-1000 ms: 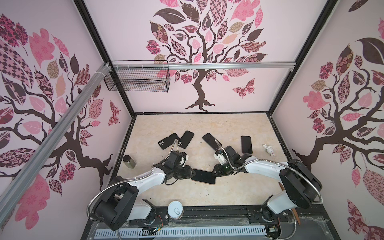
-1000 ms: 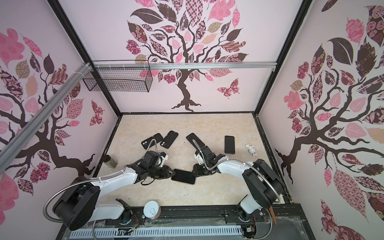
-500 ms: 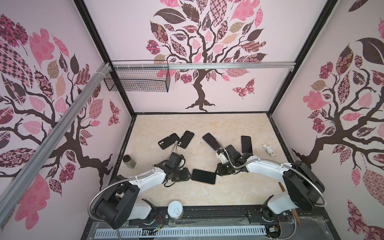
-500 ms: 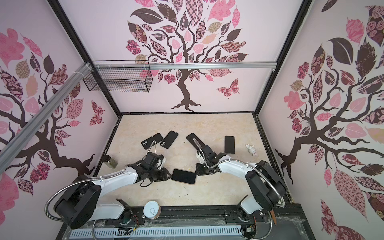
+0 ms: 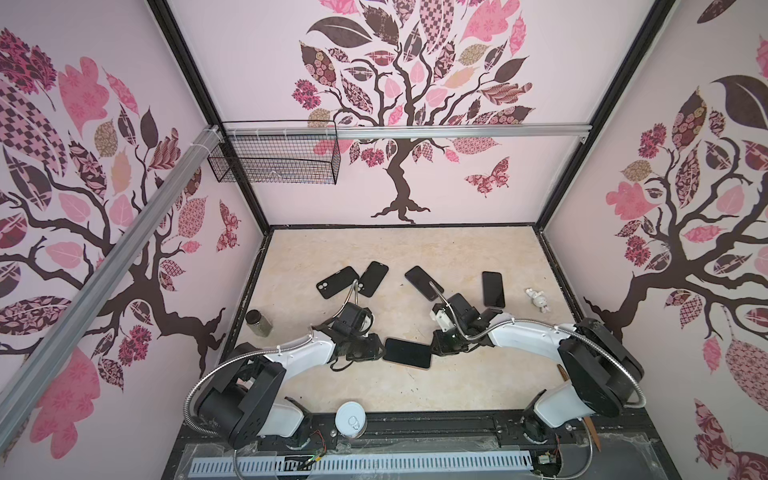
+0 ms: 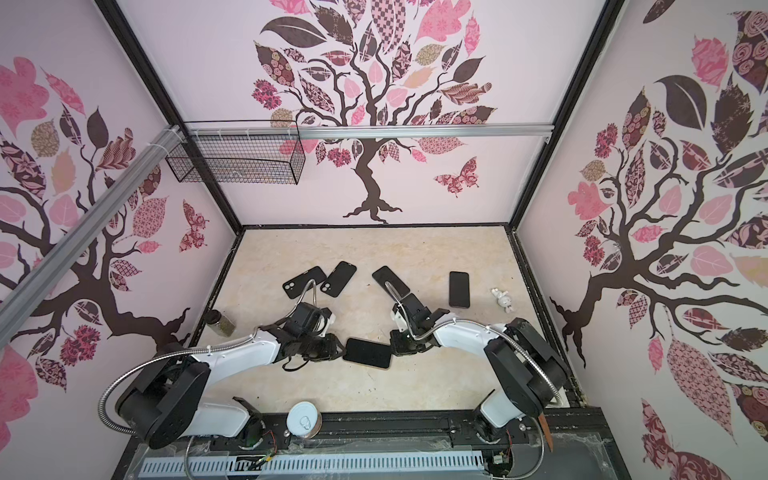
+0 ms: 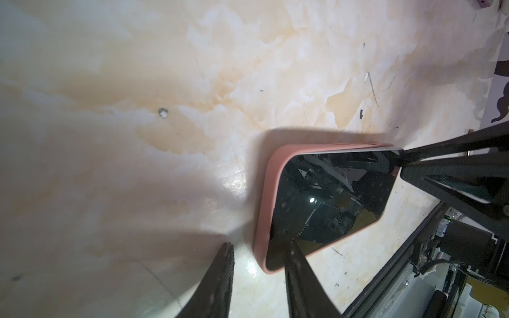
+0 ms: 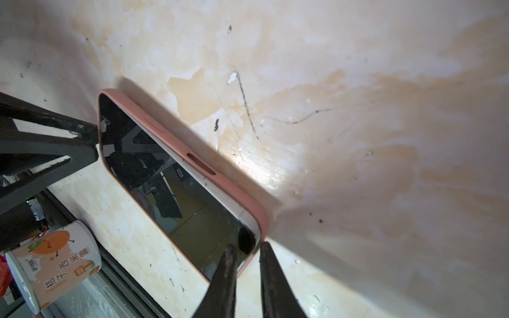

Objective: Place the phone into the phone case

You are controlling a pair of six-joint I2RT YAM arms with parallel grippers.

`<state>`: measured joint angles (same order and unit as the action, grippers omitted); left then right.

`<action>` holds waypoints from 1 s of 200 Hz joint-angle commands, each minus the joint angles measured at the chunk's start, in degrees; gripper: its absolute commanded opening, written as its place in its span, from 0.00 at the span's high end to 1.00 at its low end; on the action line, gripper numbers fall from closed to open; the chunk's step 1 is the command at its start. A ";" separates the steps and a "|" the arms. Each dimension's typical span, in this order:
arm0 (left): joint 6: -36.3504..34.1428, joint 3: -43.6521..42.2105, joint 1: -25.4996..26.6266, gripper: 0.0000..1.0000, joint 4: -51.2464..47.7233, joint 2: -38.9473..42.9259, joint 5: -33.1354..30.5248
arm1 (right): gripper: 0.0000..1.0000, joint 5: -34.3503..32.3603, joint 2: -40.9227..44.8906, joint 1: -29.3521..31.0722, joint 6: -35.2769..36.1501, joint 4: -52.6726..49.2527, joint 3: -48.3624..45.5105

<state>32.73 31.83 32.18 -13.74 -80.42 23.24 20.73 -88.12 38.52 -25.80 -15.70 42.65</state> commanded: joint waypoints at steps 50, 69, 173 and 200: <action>-0.59 1.36 0.13 0.67 2.61 -1.74 1.34 | 0.84 -0.10 -4.44 1.50 -0.49 0.95 1.17; -0.13 0.80 0.07 0.68 3.36 -1.53 1.63 | 0.84 -1.74 -6.28 2.24 0.09 -0.01 2.22; 1.28 -1.40 0.13 0.70 5.74 -1.47 2.21 | 0.87 -4.96 -15.51 6.34 0.89 -1.11 4.90; 1.38 -1.42 0.07 0.70 6.13 -2.00 2.42 | 0.88 -5.54 -17.22 6.73 0.49 -0.47 4.74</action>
<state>34.06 31.70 31.77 -11.92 -81.38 24.23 16.95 -95.66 41.85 -25.56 -21.87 50.68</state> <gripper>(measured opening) 0.298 0.125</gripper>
